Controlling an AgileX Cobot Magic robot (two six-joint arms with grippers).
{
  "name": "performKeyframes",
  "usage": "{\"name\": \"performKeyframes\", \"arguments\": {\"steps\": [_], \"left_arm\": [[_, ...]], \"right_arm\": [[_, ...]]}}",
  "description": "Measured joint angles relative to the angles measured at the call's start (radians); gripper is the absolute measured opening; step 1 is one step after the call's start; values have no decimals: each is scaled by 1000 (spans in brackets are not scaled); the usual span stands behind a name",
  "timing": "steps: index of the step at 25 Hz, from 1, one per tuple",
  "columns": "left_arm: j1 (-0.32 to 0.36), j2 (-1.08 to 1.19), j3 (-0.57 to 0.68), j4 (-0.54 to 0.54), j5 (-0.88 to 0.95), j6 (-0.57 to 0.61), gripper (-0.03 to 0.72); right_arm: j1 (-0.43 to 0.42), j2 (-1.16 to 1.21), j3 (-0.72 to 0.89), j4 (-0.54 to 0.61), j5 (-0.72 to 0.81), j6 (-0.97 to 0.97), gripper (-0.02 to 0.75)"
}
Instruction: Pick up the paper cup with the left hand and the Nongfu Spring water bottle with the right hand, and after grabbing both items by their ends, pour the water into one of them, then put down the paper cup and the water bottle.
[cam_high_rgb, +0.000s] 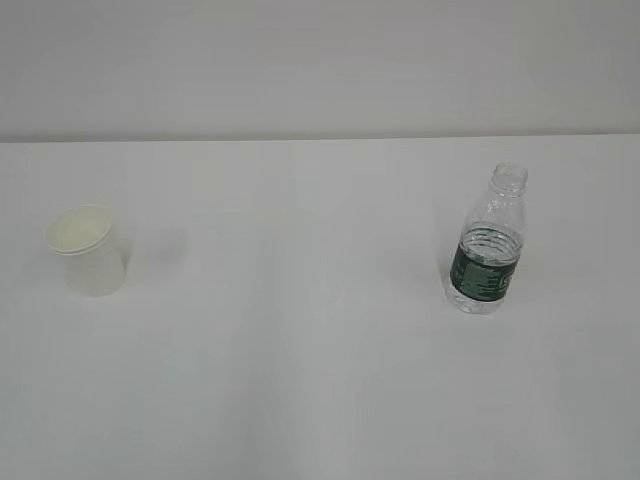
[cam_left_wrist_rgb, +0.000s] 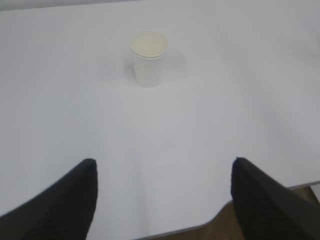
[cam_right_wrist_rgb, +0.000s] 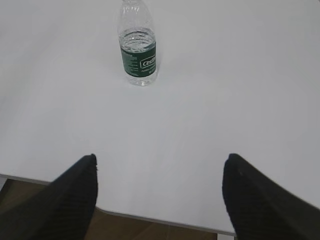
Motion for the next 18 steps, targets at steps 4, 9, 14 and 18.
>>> {"name": "performKeyframes", "arguments": {"steps": [4,9,14,18], "left_arm": [[0,0,0,0,0,0,594],[0,0,0,0,0,0,593],[0,0,0,0,0,0,593],[0,0,0,0,0,0,592]], "right_arm": [[0,0,0,0,0,0,587],[0,0,0,0,0,0,587],[0,0,0,0,0,0,587],[0,0,0,0,0,0,587]]}}
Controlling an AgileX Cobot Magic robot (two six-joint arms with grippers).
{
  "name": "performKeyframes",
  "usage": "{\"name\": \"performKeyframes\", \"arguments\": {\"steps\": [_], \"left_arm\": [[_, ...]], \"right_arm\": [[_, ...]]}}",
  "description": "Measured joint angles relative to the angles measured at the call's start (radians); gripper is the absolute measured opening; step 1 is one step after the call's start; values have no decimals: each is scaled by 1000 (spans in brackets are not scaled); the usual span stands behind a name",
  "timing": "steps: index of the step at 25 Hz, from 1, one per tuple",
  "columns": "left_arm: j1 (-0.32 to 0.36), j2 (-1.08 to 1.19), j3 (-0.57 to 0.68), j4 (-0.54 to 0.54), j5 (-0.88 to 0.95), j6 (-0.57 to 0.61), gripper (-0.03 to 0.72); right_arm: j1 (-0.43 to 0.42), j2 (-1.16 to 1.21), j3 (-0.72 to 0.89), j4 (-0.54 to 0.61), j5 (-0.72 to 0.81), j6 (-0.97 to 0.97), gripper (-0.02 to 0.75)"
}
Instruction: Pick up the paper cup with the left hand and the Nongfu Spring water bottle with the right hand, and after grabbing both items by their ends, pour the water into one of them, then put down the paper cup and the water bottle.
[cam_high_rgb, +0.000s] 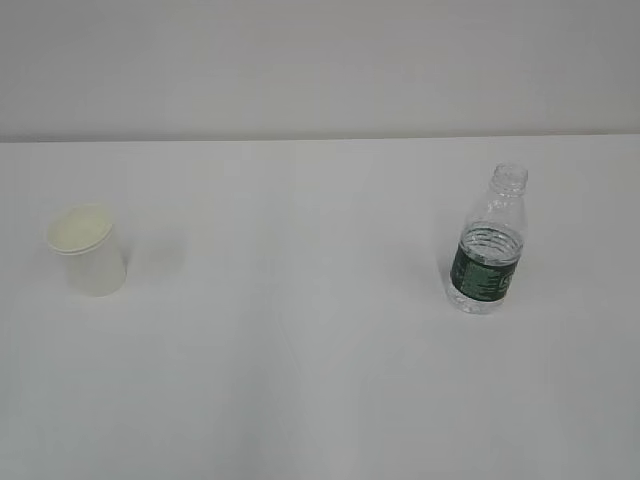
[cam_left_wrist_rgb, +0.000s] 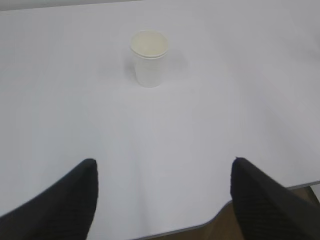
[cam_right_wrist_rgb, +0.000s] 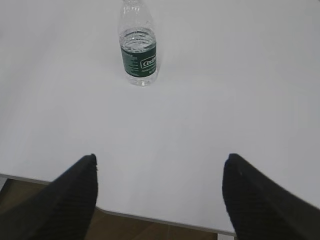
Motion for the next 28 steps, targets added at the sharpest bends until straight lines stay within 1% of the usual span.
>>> {"name": "performKeyframes", "arguments": {"steps": [18,28], "left_arm": [[0,0,0,0,0,0,589],[0,0,0,0,0,0,576]], "right_arm": [[0,0,0,0,0,0,587],[0,0,-6,0,-15,0,587]]}}
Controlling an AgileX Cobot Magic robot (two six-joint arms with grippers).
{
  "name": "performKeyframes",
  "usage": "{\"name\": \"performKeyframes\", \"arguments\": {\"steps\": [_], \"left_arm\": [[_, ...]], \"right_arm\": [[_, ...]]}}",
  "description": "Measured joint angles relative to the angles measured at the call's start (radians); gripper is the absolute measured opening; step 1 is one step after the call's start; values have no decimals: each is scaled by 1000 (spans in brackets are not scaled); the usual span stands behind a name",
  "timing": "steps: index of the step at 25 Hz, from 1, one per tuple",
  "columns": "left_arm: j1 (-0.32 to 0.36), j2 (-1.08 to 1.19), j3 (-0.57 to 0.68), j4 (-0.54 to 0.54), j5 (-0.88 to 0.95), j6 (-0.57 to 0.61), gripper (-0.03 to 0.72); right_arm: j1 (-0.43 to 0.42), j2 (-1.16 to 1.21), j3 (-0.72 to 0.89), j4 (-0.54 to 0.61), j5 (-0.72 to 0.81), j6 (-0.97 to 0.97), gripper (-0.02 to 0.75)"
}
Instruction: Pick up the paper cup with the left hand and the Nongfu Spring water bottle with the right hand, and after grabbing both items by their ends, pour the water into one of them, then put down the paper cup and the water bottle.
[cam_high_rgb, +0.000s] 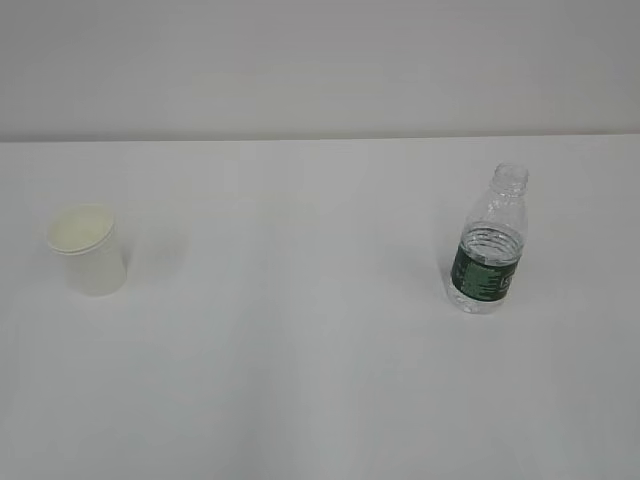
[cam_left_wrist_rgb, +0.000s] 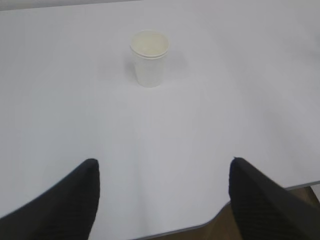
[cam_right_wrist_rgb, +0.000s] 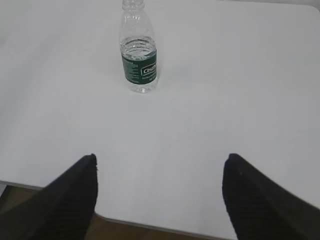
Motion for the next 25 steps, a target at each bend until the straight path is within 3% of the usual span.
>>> {"name": "performKeyframes", "arguments": {"steps": [13,25], "left_arm": [[0,74,-4,0,-11,0,576],[0,190,-33,30,-160,0,576]], "right_arm": [[0,2,-59,0,-77,-4,587],[0,188,-59,0,-201,-45,587]]}}
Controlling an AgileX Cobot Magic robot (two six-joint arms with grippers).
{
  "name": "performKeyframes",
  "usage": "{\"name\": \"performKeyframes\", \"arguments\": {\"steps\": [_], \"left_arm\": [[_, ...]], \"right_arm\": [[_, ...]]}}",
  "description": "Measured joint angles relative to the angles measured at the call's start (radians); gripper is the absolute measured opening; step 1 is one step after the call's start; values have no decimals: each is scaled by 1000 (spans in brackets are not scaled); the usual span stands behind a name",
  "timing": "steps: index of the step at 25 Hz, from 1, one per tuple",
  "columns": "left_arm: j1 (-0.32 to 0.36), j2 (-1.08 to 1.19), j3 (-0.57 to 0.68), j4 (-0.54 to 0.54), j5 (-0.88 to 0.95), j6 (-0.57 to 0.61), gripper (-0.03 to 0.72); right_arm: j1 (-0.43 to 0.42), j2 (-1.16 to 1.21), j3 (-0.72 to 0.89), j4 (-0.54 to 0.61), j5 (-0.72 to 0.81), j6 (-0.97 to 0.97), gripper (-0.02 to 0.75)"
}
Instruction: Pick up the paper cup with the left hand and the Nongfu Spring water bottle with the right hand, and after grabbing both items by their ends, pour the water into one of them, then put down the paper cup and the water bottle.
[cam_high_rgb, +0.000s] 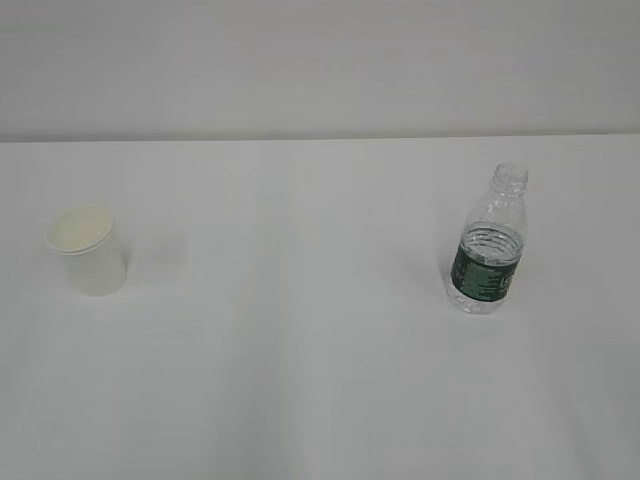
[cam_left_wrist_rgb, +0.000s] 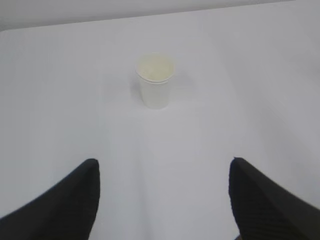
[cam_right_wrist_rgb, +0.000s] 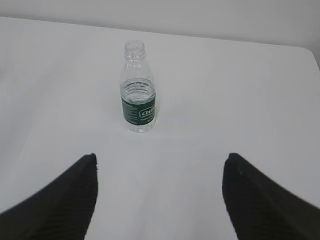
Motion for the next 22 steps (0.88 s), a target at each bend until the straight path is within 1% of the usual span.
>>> {"name": "performKeyframes", "arguments": {"steps": [11,22], "left_arm": [[0,130,0,53,-168,0,576],[0,272,0,72,-294,0,576]], "right_arm": [[0,109,0,7,-140,-35,587],[0,196,0,7,-211,-63,587]]}}
